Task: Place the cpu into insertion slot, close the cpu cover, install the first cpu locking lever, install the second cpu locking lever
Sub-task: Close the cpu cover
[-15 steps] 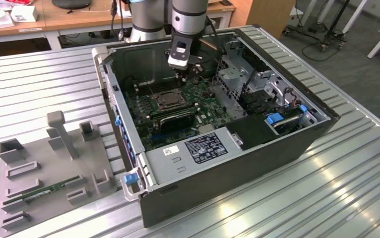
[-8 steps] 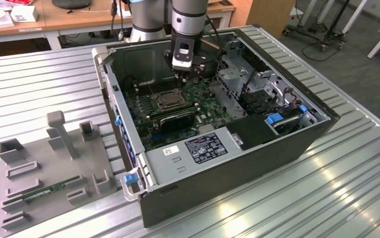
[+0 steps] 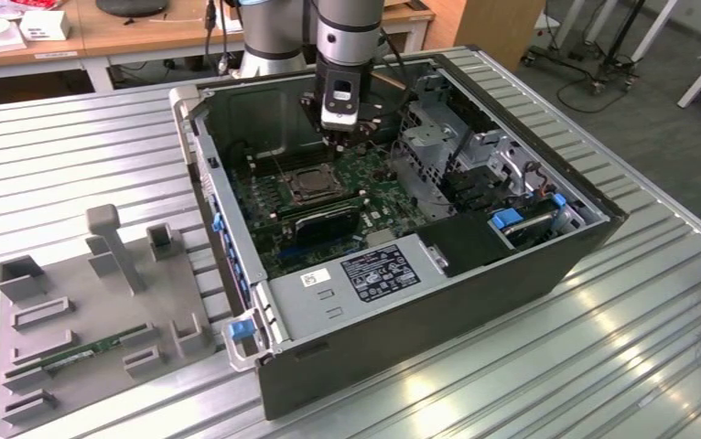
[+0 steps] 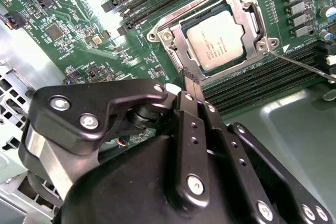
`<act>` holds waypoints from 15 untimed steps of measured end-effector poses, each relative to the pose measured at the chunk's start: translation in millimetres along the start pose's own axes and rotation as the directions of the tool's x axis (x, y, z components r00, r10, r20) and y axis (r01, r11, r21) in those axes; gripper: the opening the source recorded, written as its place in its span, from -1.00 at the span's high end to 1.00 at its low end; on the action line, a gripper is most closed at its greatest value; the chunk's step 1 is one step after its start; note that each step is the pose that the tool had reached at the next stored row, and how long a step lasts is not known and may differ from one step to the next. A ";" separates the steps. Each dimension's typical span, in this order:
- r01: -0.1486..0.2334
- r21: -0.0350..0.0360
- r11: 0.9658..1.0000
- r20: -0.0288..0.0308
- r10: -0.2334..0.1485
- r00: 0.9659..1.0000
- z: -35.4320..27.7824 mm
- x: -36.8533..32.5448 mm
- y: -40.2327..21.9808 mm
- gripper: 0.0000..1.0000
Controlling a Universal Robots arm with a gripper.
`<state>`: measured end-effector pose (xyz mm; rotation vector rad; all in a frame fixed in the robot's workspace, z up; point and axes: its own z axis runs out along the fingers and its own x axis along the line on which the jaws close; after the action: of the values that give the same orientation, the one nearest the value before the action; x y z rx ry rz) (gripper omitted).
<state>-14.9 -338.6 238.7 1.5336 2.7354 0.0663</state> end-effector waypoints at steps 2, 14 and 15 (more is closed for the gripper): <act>0.000 0.000 1.000 0.000 0.000 1.000 0.0 0.0 0.0 0.79; 0.057 0.001 0.998 -0.002 -0.057 0.998 0.0 0.0 0.0 0.79; 0.074 0.001 0.997 -0.003 -0.074 0.997 0.0 0.0 0.0 0.79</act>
<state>-14.9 -338.6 238.7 1.4320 2.7918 0.0666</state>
